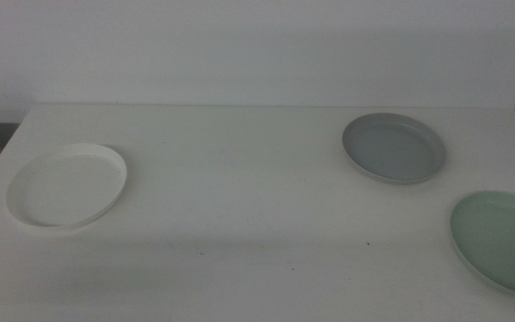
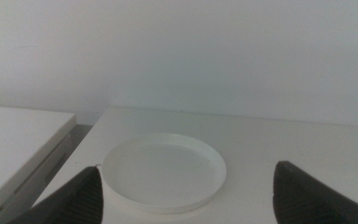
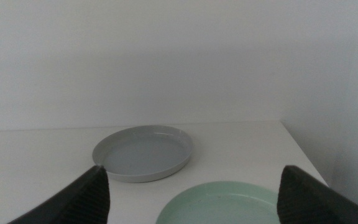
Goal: Stack the three bowls on top of each other.
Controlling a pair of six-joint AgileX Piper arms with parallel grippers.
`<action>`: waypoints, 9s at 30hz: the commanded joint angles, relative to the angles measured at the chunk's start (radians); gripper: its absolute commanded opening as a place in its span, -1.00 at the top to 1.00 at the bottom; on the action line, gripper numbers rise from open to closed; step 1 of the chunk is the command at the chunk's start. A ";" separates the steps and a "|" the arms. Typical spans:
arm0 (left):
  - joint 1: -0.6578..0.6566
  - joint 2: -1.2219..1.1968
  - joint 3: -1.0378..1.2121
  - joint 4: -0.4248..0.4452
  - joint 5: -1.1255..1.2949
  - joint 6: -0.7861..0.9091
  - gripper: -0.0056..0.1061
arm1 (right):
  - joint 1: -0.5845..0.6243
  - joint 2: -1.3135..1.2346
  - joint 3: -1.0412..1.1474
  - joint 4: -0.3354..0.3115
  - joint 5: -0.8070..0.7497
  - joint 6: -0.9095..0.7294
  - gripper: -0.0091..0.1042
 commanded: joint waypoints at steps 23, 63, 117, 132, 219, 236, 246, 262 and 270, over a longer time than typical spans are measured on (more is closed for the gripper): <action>-0.001 -0.004 0.001 -0.001 -0.014 -0.003 -0.78 | 0.002 0.732 -0.702 0.072 0.901 0.216 -0.80; -0.001 -0.004 0.001 -0.001 -0.016 -0.003 -0.78 | -0.438 1.727 -1.089 0.178 0.697 -0.008 -0.37; -0.001 -0.004 0.001 -0.001 -0.016 -0.003 -0.78 | 0.341 2.173 -1.685 0.351 0.879 -0.150 0.88; -0.001 -0.004 0.001 -0.001 -0.016 -0.003 -0.78 | 0.376 2.196 -1.685 0.379 0.827 -0.150 0.88; -0.001 -0.004 0.001 -0.001 -0.016 -0.003 -0.78 | 0.450 1.947 -1.436 0.352 0.469 -0.114 0.88; -0.001 -0.004 0.001 0.018 -0.016 -0.003 -0.78 | 0.447 1.989 -1.422 0.277 0.496 -0.061 0.88; -0.001 -0.004 0.001 0.018 -0.018 -0.003 -0.78 | 0.447 1.983 -1.422 0.263 0.506 -0.043 -0.27; -0.001 -0.004 0.001 0.018 -0.022 -0.003 -0.78 | 0.429 1.227 -1.100 0.247 0.598 -0.326 -0.79; -0.001 -0.004 0.001 0.018 -0.022 -0.003 -0.78 | 0.429 0.896 -1.004 0.452 0.565 -0.494 -0.79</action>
